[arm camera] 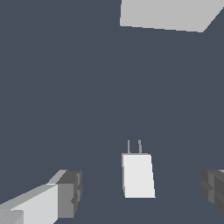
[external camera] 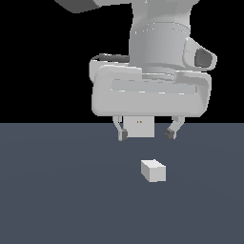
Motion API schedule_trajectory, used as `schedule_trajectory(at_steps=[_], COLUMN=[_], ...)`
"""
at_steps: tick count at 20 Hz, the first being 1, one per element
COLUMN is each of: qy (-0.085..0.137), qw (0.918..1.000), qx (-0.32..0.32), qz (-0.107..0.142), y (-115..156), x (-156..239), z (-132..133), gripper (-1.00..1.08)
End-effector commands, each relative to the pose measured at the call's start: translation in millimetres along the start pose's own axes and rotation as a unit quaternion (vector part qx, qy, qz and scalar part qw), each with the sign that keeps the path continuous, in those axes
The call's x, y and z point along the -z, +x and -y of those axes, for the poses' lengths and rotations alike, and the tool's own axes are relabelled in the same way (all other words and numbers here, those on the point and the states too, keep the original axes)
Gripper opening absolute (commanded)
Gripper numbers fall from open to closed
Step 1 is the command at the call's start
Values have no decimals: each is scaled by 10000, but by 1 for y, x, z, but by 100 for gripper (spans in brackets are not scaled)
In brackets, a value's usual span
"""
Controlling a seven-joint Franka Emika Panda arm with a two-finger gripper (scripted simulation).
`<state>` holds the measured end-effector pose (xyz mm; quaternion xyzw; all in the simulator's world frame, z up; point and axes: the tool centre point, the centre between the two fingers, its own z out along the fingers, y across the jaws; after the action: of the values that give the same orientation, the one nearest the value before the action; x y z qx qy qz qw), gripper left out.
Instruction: Plug the charger into the wall socket.
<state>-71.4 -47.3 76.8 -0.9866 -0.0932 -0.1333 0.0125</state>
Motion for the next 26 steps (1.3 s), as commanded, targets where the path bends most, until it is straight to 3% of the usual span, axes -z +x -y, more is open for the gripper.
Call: schedule_trajectory(at_steps=[1, 16, 26], qy=[6, 25, 25], qw=[10000, 9998, 9997], qx=[35, 83, 93], qz=[-85, -201, -207], y=[-4, -10, -21], x=[-4, -15, -50], z=[-3, -8, -8], gripper=[100, 100, 100])
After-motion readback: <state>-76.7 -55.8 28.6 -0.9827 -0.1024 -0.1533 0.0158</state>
